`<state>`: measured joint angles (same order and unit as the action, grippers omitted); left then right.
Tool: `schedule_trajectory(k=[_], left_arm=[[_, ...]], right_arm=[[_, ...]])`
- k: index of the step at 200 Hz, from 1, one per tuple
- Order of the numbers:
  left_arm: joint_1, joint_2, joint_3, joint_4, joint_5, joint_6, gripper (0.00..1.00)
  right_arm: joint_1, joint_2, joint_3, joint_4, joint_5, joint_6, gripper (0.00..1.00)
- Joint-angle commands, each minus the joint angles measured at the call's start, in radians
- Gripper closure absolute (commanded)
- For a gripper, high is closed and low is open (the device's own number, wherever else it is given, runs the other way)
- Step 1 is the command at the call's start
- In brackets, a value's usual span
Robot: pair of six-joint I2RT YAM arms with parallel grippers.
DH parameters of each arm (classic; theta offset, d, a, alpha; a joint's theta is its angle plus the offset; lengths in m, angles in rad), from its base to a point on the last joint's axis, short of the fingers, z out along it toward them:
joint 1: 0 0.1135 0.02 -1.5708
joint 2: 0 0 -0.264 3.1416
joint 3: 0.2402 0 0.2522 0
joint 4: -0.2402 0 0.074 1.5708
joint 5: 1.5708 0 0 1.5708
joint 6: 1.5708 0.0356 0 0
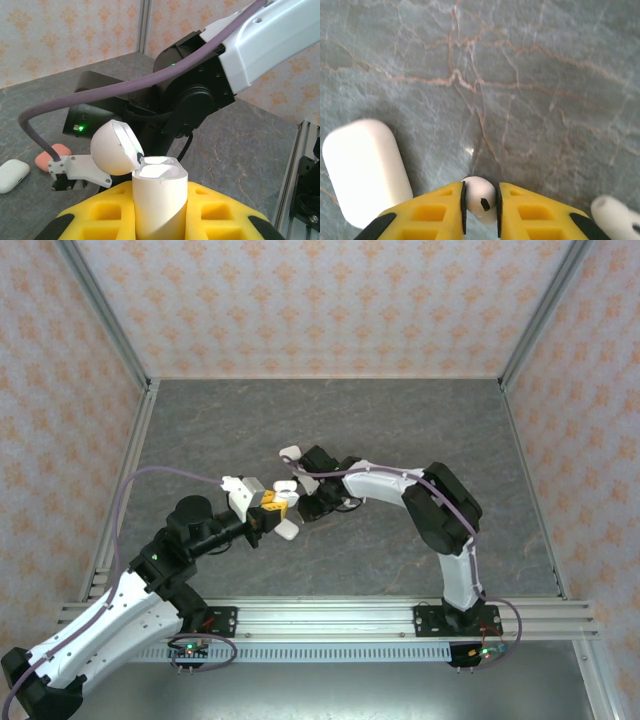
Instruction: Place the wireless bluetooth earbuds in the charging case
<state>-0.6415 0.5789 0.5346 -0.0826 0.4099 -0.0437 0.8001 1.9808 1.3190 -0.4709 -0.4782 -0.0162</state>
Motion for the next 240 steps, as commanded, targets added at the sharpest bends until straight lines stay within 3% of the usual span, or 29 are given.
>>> schedule_trajectory(k=[1,58,137,184,240], left_arm=[[-0.004,-0.002,-0.002,0.044,-0.015,-0.001,1.00],[-0.003,0.044,-0.016,0.125,0.000,-0.039,1.00],[-0.004,0.209,0.007,0.245,0.040,-0.095,1.00],[-0.003,0.311,0.050,0.286,0.099,-0.101,1.00],[-0.004,0.358,0.064,0.327,0.140,-0.104,1.00]], right_arm=[[0.007,-0.109,-0.035,0.007,0.066,0.012,0.78],[-0.033,-0.400,-0.157,0.082,0.167,0.027,0.78],[-0.059,-0.790,-0.264,0.166,0.180,-0.035,0.79],[-0.050,-0.877,-0.307,0.256,0.099,-0.053,0.80],[-0.001,-0.872,-0.350,0.362,0.052,-0.052,0.80]])
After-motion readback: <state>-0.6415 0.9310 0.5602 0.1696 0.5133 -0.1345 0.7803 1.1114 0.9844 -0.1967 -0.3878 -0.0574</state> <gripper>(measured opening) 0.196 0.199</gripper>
